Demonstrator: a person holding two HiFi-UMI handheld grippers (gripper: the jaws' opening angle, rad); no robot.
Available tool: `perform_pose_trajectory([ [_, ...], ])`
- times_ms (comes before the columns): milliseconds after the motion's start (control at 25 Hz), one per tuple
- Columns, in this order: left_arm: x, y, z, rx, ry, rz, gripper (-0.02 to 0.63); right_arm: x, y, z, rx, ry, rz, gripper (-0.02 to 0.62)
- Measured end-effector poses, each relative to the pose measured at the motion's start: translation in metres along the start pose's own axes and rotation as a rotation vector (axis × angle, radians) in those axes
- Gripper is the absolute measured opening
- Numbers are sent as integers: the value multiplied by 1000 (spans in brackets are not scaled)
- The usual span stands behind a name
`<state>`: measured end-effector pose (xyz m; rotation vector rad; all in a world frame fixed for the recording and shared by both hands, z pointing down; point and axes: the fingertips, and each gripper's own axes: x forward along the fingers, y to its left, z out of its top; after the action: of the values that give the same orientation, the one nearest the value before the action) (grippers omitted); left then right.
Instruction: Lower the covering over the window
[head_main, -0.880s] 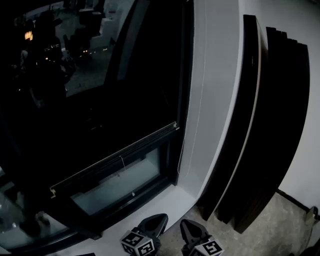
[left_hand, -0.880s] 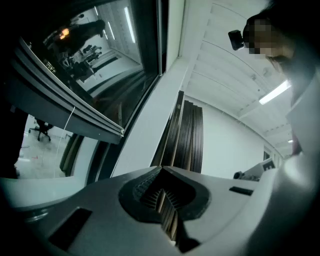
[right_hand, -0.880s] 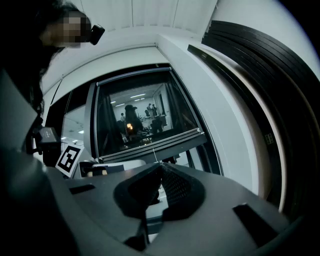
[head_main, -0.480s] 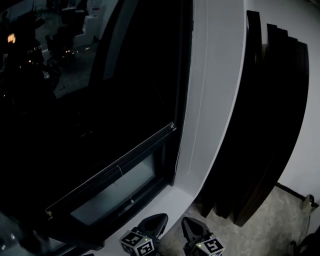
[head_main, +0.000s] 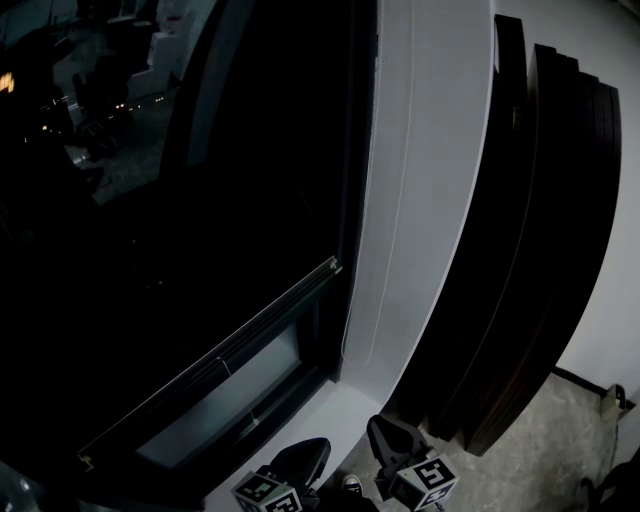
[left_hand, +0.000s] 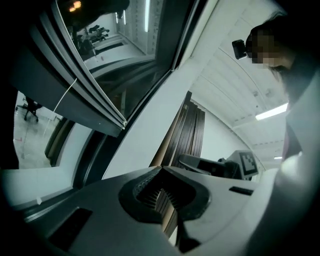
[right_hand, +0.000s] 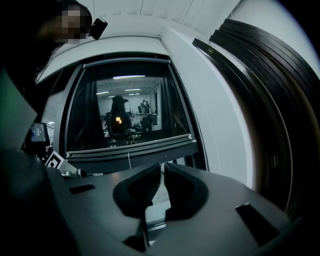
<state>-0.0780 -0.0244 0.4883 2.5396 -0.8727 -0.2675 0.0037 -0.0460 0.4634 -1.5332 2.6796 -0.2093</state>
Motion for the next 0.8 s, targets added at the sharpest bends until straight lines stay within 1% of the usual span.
perform_pose_trajectory([
  [160, 21, 20, 8, 24, 1, 28, 2, 42, -32, 34, -34, -37, -5, 12],
  [240, 34, 32, 16, 34, -7, 53, 2, 67, -50, 49, -52, -45, 10, 19],
  [360, 59, 50, 29, 48, -32, 77, 2, 107, -78, 68, -90, -56, 33, 57],
  [440, 77, 60, 40, 57, -52, 86, 2, 133, -98, 78, -122, -74, 41, 71],
  [640, 118, 77, 59, 94, -74, 110, 2, 196, -144, 104, -185, -76, 49, 75],
  [800, 137, 88, 63, 114, -70, 129, 2, 247, -175, 126, -206, -87, 34, 75],
])
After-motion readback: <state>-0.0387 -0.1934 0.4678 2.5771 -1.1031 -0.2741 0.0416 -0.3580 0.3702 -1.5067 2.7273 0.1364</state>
